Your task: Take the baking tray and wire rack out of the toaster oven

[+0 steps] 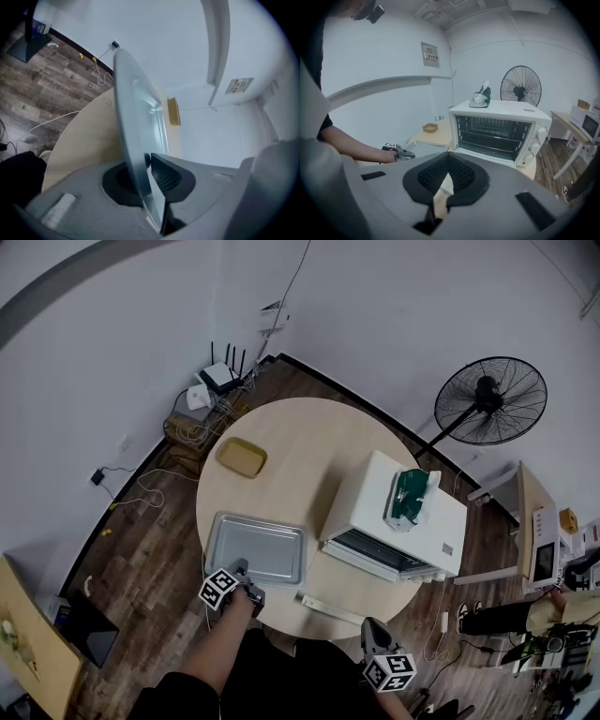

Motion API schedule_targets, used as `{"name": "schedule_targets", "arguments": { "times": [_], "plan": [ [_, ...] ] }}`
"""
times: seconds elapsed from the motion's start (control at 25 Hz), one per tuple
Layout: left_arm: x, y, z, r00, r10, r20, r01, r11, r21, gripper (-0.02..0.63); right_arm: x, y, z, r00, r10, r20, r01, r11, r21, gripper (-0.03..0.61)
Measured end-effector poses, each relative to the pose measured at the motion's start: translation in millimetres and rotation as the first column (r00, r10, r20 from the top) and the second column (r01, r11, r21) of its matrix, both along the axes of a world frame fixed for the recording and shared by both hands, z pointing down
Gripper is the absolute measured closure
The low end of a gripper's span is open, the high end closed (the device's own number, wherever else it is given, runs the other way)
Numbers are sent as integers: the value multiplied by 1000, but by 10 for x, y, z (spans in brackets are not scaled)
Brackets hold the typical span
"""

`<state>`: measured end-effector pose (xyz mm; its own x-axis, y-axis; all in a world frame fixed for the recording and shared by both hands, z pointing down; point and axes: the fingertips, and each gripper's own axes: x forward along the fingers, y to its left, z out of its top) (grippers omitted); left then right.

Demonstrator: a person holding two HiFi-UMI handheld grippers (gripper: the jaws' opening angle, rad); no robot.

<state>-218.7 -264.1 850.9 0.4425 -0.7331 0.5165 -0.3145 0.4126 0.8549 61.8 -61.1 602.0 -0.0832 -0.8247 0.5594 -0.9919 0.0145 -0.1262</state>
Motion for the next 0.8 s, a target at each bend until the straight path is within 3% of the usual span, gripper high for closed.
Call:
{"name": "schedule_targets", "arguments": {
  "times": [0.16, 0.36, 0.56, 0.8],
  "plan": [
    [51, 48, 26, 994, 87, 72, -83, 995, -59, 480, 36, -86, -58, 1000, -6, 2, 6, 1000, 27, 588],
    [116, 124, 32, 971, 178, 162, -149, 973, -177, 442, 189, -176, -124, 1000, 3, 10, -3, 998, 56, 588],
    [170, 113, 16, 920, 304, 249, -242, 938, -248, 366, 283, -231, -136, 999, 1, 38, -4, 996, 84, 588],
    [163, 319, 6, 873, 357, 333, -251, 914, -320, 316, 581, -199, -145, 998, -2, 63, -6, 994, 112, 588]
  ]
}}
